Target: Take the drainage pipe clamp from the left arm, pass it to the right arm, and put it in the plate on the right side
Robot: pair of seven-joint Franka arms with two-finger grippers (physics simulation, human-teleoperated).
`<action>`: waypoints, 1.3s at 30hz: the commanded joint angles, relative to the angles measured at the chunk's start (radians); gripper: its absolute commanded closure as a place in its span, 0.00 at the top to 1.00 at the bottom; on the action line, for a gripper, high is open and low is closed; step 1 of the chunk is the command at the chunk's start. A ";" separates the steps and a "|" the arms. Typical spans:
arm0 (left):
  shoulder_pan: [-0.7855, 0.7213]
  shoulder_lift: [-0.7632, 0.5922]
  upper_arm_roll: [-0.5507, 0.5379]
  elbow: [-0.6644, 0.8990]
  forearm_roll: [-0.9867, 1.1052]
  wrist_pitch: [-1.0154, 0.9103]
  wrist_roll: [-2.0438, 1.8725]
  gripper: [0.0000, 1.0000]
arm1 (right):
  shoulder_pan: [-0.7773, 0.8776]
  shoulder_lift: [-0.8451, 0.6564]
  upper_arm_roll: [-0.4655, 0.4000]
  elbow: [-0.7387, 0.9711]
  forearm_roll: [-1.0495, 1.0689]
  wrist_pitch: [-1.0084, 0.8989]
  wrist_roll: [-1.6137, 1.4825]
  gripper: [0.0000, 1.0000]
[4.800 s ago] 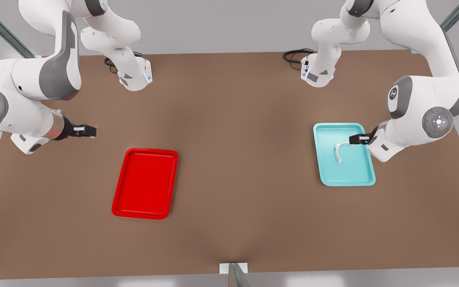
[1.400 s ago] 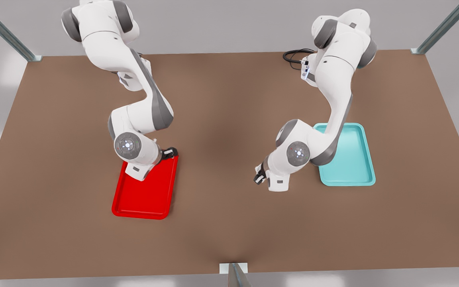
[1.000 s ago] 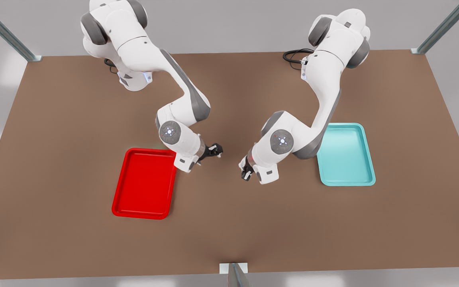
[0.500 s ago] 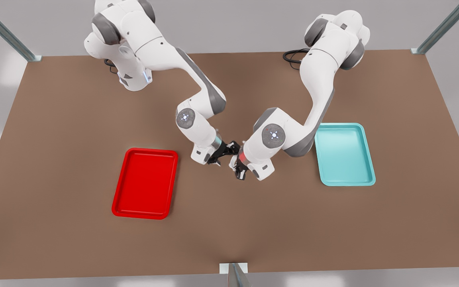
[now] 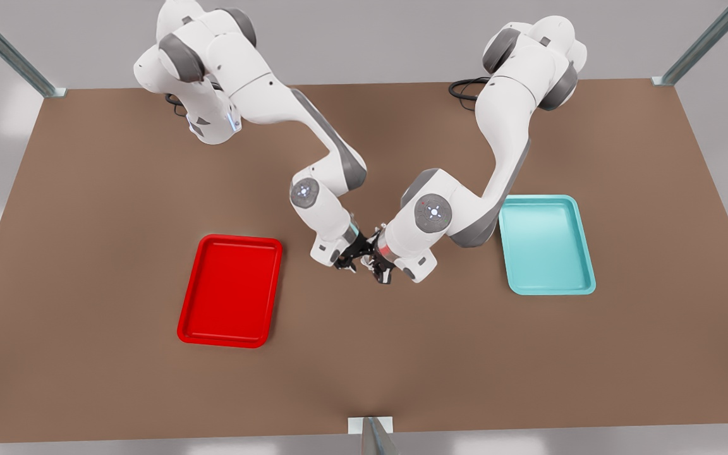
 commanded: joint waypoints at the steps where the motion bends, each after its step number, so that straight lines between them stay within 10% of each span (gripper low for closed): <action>1: 0.000 -0.002 0.000 0.001 0.001 0.000 -0.112 0.21 | 0.000 0.005 0.000 0.005 0.002 0.029 0.005 0.95; 5: 0.000 -0.002 0.000 -0.001 0.001 0.002 -0.112 0.21 | -0.001 0.004 0.000 0.005 0.001 0.028 -0.008 0.21; 7: 0.000 -0.002 -0.002 -0.001 0.001 0.002 -0.111 0.21 | -0.003 0.004 0.000 0.012 0.002 0.026 -0.006 0.21; 9: 0.000 0.000 -0.002 -0.001 0.003 0.003 -0.107 0.53 | -0.003 0.004 0.000 0.021 0.001 0.019 -0.003 0.21; 10: 0.002 -0.002 0.001 0.001 0.003 0.003 -0.107 0.94 | -0.003 0.004 0.000 0.026 -0.001 0.016 -0.002 0.21; 11: 0.002 -0.002 0.001 0.001 0.004 0.002 -0.107 1.00 | -0.003 0.004 0.000 0.031 0.001 0.016 0.000 0.21; 22: 0.133 -0.091 0.003 0.110 -0.057 -0.284 -0.066 1.00 | -0.013 0.028 0.000 0.026 0.002 0.016 0.002 0.21; 29: 0.609 -0.183 -0.025 0.096 0.185 -0.656 1.722 0.99 | -0.191 0.020 -0.015 -0.037 -0.010 -0.112 -0.262 0.21; 30: 0.641 -0.444 -0.022 -0.270 0.182 -0.502 2.050 1.00 | -0.265 0.013 -0.015 -0.037 -0.016 -0.159 -0.388 0.21; 31: 0.643 -0.532 -0.023 -0.418 0.176 -0.403 2.097 1.00 | -0.325 0.005 -0.015 -0.035 -0.022 -0.202 -0.492 0.21; 39: 0.606 -0.422 -0.078 -0.159 0.122 -0.604 2.114 1.00 | -0.561 -0.004 -0.031 -0.026 -0.272 -0.431 -0.752 0.21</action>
